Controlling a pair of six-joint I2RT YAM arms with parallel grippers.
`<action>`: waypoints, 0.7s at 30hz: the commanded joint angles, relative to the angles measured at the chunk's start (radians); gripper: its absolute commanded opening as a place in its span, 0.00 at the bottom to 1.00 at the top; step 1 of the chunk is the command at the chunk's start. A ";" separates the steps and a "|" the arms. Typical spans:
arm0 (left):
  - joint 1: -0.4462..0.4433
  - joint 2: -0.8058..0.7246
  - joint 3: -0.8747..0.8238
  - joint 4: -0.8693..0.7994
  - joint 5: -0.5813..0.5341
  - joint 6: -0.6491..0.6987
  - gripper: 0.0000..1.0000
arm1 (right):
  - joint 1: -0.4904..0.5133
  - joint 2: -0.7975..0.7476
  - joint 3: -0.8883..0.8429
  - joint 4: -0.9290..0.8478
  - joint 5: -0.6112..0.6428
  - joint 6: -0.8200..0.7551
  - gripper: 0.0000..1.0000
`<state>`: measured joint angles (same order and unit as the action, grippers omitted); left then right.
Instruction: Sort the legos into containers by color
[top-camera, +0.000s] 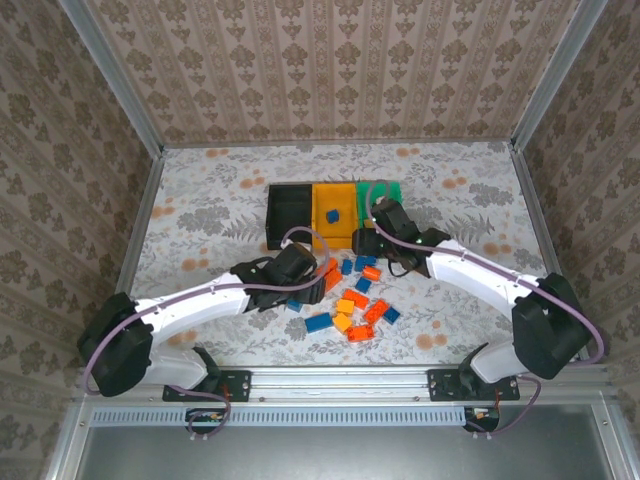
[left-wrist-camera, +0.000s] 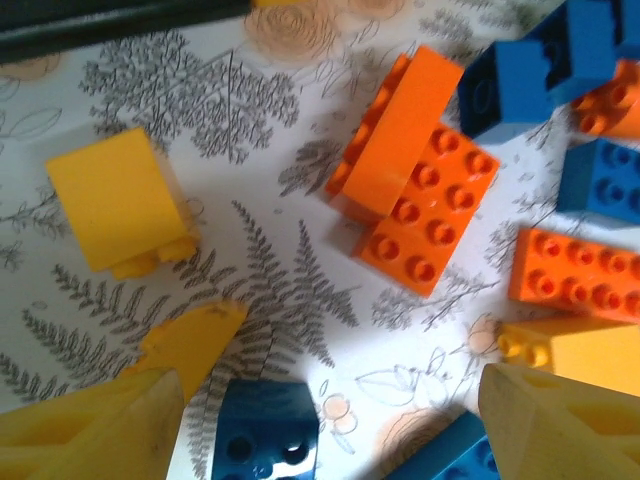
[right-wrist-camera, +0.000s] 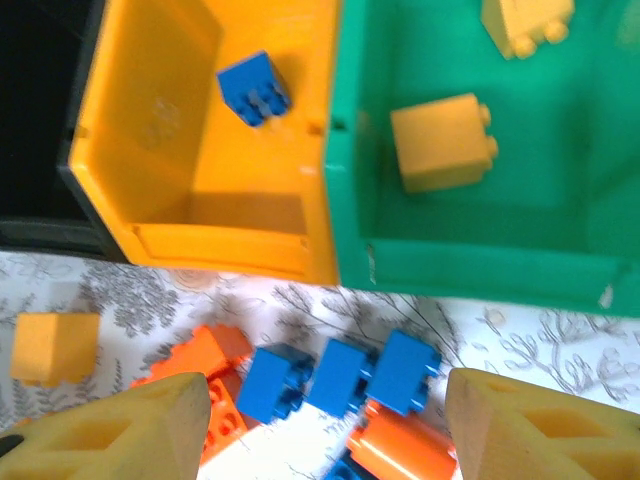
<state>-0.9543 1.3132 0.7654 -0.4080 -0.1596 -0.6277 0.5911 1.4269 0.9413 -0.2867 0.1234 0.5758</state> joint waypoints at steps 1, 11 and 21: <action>-0.039 0.008 -0.014 -0.071 -0.048 -0.004 0.79 | -0.011 -0.073 -0.055 0.032 0.010 0.031 0.66; -0.092 0.085 -0.048 -0.051 -0.091 -0.051 0.71 | -0.041 -0.111 -0.083 0.029 0.003 0.030 0.66; -0.120 0.161 -0.046 -0.045 -0.169 -0.050 0.61 | -0.069 -0.137 -0.100 0.024 -0.001 0.031 0.67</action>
<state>-1.0595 1.4670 0.7303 -0.4313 -0.2890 -0.6617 0.5289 1.3136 0.8570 -0.2672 0.1230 0.5991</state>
